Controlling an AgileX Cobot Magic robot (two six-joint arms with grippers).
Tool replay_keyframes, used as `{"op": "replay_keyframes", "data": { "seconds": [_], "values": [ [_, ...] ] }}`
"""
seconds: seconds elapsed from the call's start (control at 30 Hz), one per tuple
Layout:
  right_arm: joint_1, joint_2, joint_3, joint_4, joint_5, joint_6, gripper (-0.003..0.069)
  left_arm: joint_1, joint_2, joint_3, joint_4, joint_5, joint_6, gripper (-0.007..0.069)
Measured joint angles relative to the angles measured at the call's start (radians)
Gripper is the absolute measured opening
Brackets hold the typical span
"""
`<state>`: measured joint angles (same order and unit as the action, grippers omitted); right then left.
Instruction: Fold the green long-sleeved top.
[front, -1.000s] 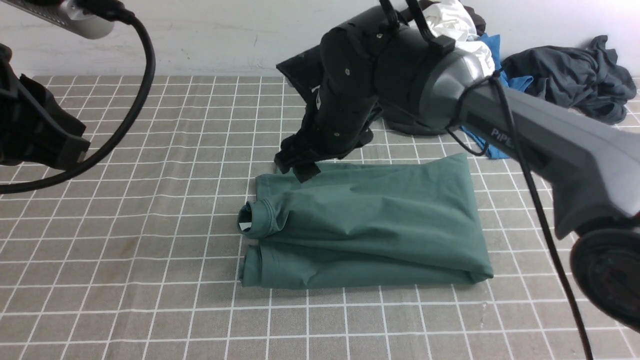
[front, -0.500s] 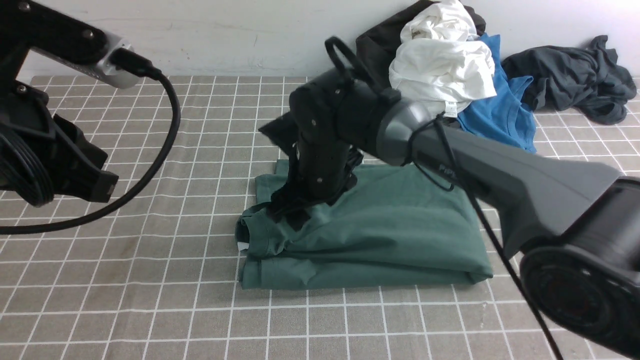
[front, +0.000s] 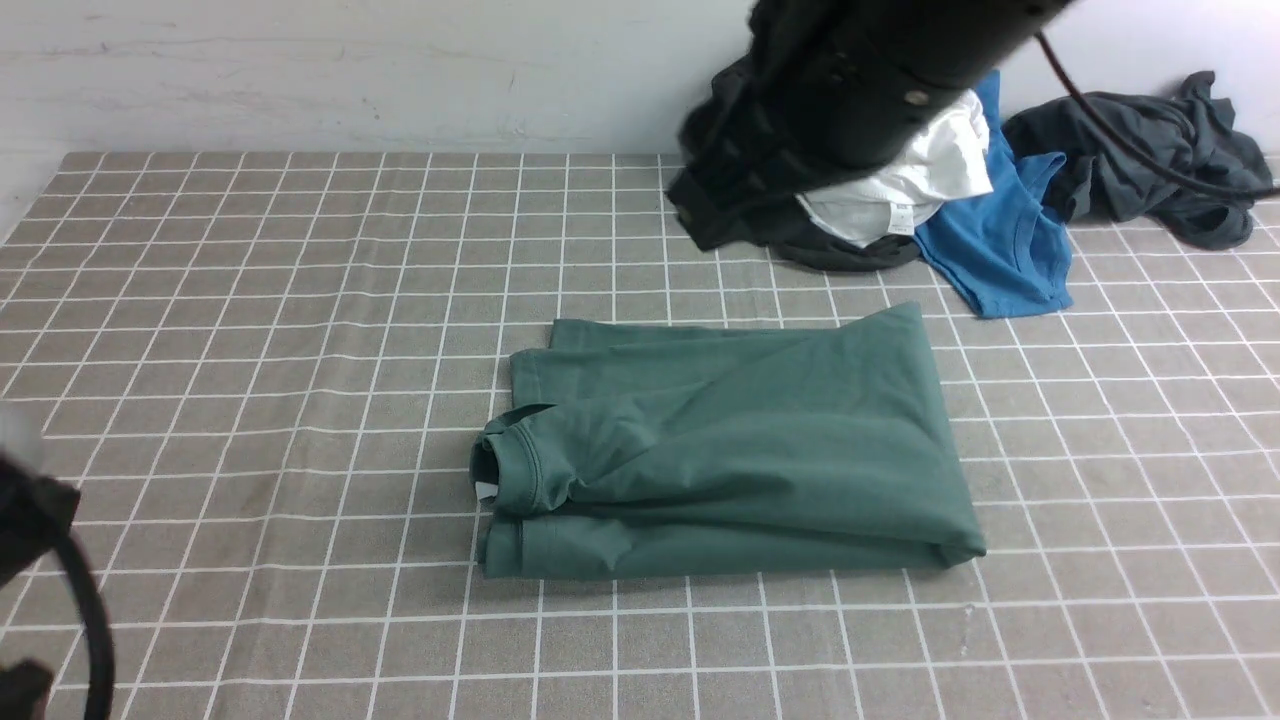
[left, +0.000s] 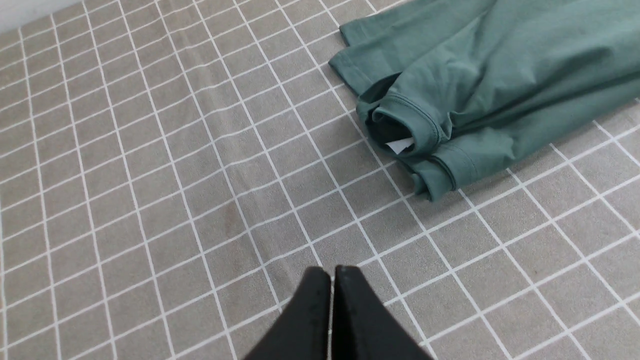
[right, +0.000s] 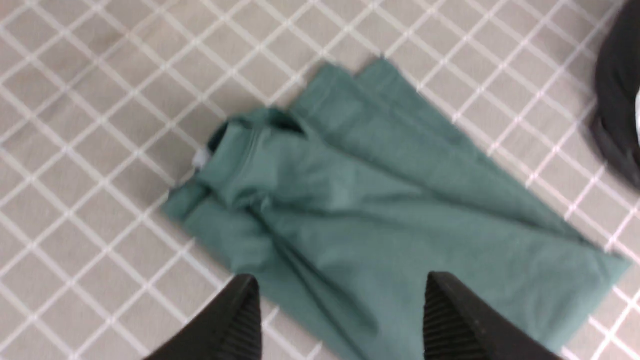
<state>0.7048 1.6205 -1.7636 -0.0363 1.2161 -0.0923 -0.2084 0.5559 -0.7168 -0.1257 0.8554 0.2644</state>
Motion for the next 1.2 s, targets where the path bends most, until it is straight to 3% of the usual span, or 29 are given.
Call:
{"op": "replay_keyframes", "data": {
  "seconds": [0.2,0.23,0.3,0.37,0.47,0.73,1.2],
  "values": [
    [0.0,-0.319,0.394,0.0,-0.236,0.045,0.0231,0.0,-0.237,0.2,-0.028,-0.118,-0.017,-0.0007],
    [0.0,-0.409,0.492,0.0,-0.295,0.052,0.0179,0.0,-0.285,0.242,-0.03,-0.157,-0.019,-0.0007],
    [0.0,-0.475,0.558,0.0,-0.34,0.054,0.0147,0.0,-0.315,0.263,-0.032,-0.179,-0.019,-0.0007],
    [0.0,-0.626,0.681,0.0,-0.425,0.055,0.0057,0.0,-0.358,0.301,-0.033,-0.214,-0.019,-0.0007],
    [0.0,-0.749,0.768,0.0,-0.487,0.056,0.0006,0.0,-0.377,0.309,-0.035,-0.213,-0.019,-0.0007],
    [0.0,-0.999,0.885,0.0,-0.564,0.056,-0.0013,0.0,-0.378,0.309,-0.037,-0.211,-0.019,-0.0007],
    [0.0,-1.019,0.892,-0.001,-0.471,0.06,-0.0014,0.0,-0.378,0.309,-0.039,-0.211,-0.019,-0.0007]
  ]
}}
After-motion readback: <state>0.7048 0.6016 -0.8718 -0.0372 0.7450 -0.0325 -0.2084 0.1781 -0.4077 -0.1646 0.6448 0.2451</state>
